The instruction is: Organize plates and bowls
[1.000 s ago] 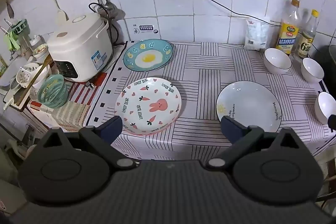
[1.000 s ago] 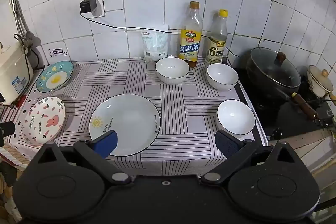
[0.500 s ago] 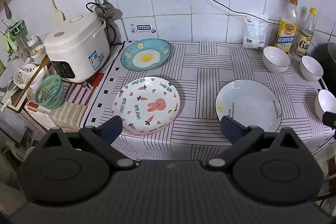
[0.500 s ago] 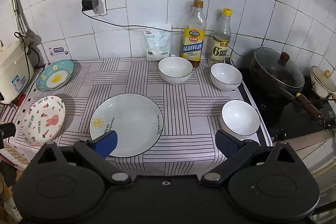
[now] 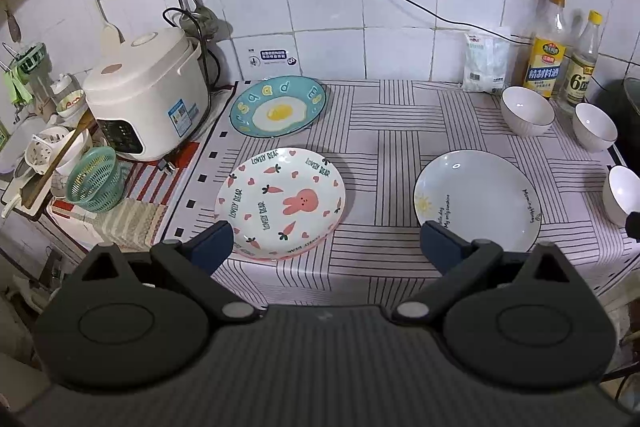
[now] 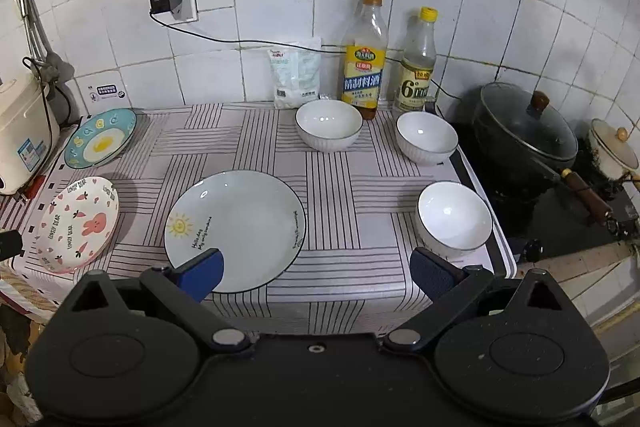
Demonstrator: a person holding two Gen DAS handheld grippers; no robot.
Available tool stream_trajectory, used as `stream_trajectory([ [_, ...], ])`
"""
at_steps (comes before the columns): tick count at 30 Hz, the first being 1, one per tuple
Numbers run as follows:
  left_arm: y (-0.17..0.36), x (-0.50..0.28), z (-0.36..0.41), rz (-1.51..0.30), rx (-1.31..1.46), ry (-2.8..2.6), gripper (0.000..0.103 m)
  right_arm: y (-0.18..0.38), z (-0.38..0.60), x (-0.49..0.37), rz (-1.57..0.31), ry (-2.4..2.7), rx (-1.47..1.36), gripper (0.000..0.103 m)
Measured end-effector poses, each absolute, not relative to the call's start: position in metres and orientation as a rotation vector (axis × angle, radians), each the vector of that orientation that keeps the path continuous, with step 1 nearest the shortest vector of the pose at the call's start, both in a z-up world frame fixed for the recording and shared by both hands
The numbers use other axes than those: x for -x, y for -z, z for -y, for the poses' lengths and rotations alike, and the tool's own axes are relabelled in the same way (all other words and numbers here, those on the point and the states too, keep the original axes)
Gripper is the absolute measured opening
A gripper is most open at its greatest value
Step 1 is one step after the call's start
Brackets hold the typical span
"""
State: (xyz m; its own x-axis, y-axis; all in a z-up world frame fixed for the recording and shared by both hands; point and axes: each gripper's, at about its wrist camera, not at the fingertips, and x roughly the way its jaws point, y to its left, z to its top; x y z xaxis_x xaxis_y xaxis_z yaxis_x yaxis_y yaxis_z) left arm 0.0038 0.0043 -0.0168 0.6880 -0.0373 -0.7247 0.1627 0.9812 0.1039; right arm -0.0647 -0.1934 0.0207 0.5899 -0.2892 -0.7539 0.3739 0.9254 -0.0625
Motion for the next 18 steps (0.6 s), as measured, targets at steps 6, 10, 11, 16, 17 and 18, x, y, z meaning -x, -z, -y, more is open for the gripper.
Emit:
stream_trajectory([
  [6, 0.021, -0.002, -0.005, -0.812, -0.164, 0.123, 0.101, -0.021, 0.2, 0.072, -0.85, 0.399, -0.12, 0.101],
  [10, 0.024, 0.0, -0.004, -0.825, -0.164, 0.136, 0.101, -0.021, 0.199, 0.074, -0.839, 0.401, -0.115, 0.101],
  [11, 0.024, 0.0, -0.004, -0.829, -0.167, 0.137, 0.101, -0.02, 0.198, 0.074, -0.837, 0.402, -0.111, 0.101],
  [16, 0.029, 0.002, -0.001, -0.856, -0.175, 0.155, 0.101, -0.017, 0.197, 0.075, -0.841, 0.397, -0.108, 0.101],
  [17, 0.03, 0.002, 0.0, -0.862, -0.176, 0.159, 0.101, -0.017, 0.197, 0.076, -0.846, 0.394, -0.112, 0.101],
  [18, 0.031, 0.003, 0.001, -0.866, -0.178, 0.161, 0.101, -0.017, 0.197, 0.077, -0.849, 0.39, -0.115, 0.101],
])
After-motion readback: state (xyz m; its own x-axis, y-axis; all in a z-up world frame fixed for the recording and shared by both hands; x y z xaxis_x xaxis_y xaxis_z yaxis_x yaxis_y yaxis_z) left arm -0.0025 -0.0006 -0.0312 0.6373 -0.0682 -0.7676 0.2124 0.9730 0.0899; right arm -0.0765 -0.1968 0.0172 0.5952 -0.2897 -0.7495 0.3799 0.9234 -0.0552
